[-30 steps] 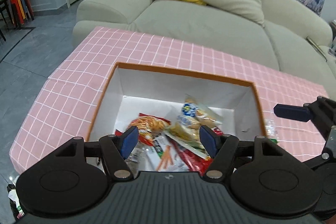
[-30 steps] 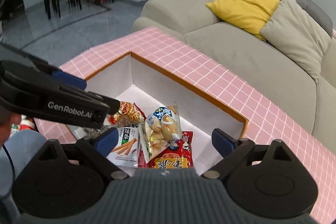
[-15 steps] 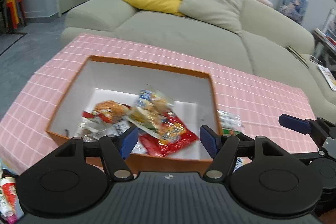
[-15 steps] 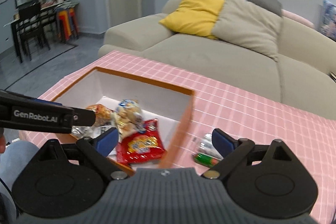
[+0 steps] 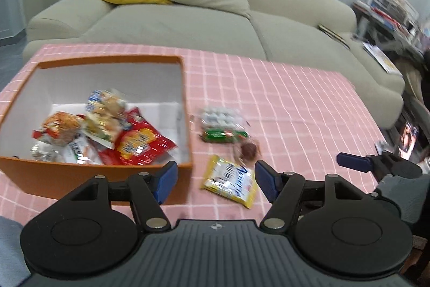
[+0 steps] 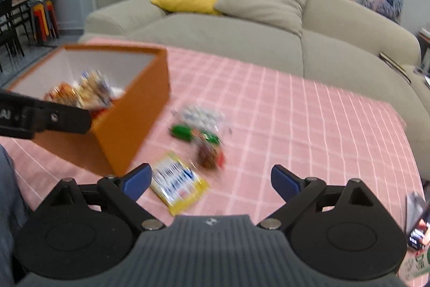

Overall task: Organize snacks
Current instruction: 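Move both tools back to the snacks left on the table, then grasp the yellow Ameria pack with the left tool while the right grasps the brown candy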

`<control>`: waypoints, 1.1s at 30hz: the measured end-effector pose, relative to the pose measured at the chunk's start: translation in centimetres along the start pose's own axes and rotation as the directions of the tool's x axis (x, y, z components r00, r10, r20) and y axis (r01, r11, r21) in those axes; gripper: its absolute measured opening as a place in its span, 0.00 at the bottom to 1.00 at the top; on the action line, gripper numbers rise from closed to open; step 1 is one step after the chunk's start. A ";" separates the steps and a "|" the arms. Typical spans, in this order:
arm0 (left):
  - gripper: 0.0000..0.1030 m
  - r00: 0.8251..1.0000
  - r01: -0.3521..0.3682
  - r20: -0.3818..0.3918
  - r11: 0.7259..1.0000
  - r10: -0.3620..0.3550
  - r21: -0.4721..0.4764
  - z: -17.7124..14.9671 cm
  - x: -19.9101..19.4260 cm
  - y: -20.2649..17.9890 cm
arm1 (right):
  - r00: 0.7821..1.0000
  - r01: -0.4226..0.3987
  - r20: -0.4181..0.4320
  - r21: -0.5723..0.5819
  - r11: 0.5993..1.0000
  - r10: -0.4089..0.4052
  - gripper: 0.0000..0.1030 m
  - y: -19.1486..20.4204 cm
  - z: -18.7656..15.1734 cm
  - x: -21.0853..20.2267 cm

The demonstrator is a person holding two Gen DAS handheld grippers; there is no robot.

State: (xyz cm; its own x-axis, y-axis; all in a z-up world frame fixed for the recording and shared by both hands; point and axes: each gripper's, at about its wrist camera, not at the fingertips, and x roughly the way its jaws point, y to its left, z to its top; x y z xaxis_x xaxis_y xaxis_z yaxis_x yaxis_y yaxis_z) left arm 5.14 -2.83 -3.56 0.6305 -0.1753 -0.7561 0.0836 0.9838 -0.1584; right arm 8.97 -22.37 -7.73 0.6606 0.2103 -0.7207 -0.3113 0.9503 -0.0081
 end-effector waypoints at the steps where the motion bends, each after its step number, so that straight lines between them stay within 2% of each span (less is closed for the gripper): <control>1: 0.74 1.000 0.007 -0.011 1.000 -0.007 0.011 -0.1 0.4 -0.4 | 1.000 0.000 -0.010 -0.003 1.000 0.000 0.89 -0.3 -0.4 0.3; 10: 0.70 0.996 0.031 -0.091 0.996 -0.024 0.078 -1.7 3.8 -2.4 | 0.997 -0.016 -0.072 -0.036 0.999 0.013 0.85 -1.2 -2.2 3.0; 17: 0.70 0.992 -0.007 -0.122 0.995 0.020 0.103 -2.2 6.4 -4.2 | 0.993 -0.064 -0.110 -0.090 0.994 0.054 0.71 -1.5 -2.5 5.0; 21: 0.70 0.984 -0.040 -0.176 0.999 0.033 -0.036 -2.1 7.7 -3.6 | 0.991 -0.113 -0.094 -0.188 0.976 0.096 0.69 -1.9 -2.1 6.2; 25: 0.70 0.972 -0.118 -0.221 0.976 0.076 -0.185 -1.7 8.9 -3.0 | 0.988 -0.153 -0.067 -0.287 0.946 0.139 0.63 -2.5 -1.1 7.7; 28: 0.71 0.967 -0.153 -0.243 0.941 0.079 -0.303 -1.3 9.6 -2.4 | 0.986 -0.164 -0.041 -0.369 0.915 0.161 0.63 -2.7 -0.4 8.9; 33: 0.76 0.959 -0.215 -0.265 0.873 0.104 -0.437 -0.9 10.6 -2.1 | 0.975 -0.184 0.010 -0.530 0.828 0.223 0.63 -2.2 0.3 10.5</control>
State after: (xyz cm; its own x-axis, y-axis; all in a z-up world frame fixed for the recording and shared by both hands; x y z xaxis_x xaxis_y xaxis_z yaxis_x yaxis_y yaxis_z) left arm 10.94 -6.81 -11.88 0.4086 -0.0757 -0.9096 -0.4003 0.8807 -0.2531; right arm 16.81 -22.23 -15.11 0.5816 0.4194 -0.6970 -0.7410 0.6266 -0.2413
